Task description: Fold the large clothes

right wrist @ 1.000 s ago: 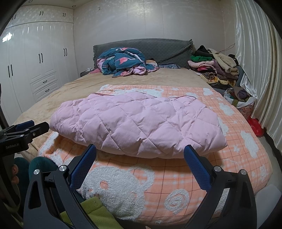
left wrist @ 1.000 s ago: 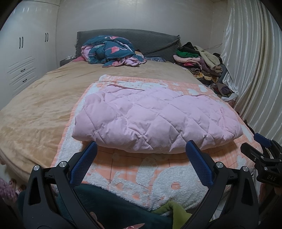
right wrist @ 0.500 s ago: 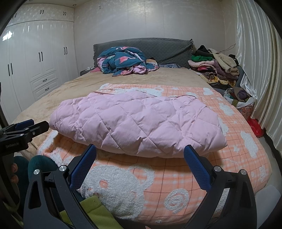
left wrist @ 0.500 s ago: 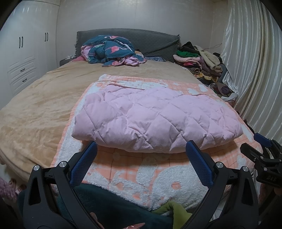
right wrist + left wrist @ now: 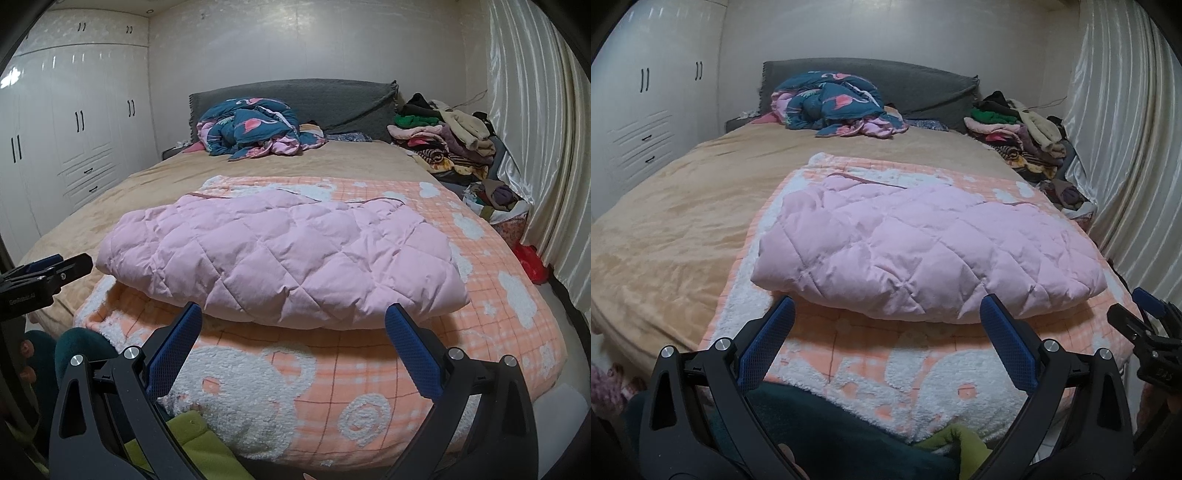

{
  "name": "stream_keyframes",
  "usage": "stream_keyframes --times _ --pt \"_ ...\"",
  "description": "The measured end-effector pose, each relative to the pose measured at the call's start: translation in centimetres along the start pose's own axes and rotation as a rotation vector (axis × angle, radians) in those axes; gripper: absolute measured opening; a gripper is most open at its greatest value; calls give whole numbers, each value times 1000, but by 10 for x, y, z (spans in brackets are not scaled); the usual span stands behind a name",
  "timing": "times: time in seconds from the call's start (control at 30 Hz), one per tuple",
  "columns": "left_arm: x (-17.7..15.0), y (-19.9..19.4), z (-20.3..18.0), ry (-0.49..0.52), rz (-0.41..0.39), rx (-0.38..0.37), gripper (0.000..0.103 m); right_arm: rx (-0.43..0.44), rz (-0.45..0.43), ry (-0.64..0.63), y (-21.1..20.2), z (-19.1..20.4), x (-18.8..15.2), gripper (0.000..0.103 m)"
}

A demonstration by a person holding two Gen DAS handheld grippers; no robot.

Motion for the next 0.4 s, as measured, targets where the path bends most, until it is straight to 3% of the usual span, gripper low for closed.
stream_keyframes --times 0.13,0.23,0.3,0.4 --pt "4 11 13 -29 17 25 94 -51 -9 52 1 -21 -3 99" --pt "18 30 42 -84 43 74 94 -111 11 197 5 -74 -17 99" --pt "35 46 72 -134 44 135 94 -215 54 333 7 -135 -39 99" --pt "75 79 143 -185 9 338 94 -494 131 504 -1 -243 -91 99"
Point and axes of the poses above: each gripper's, at about its wrist camera, not at the fingertips, and y roughly the way its jaws point, z to its left, x to its top, the point moved 1 cm from there along y, roughly the way its jaws point, and after that the axes turned 9 degrees about -y, right-handed, at the moved point
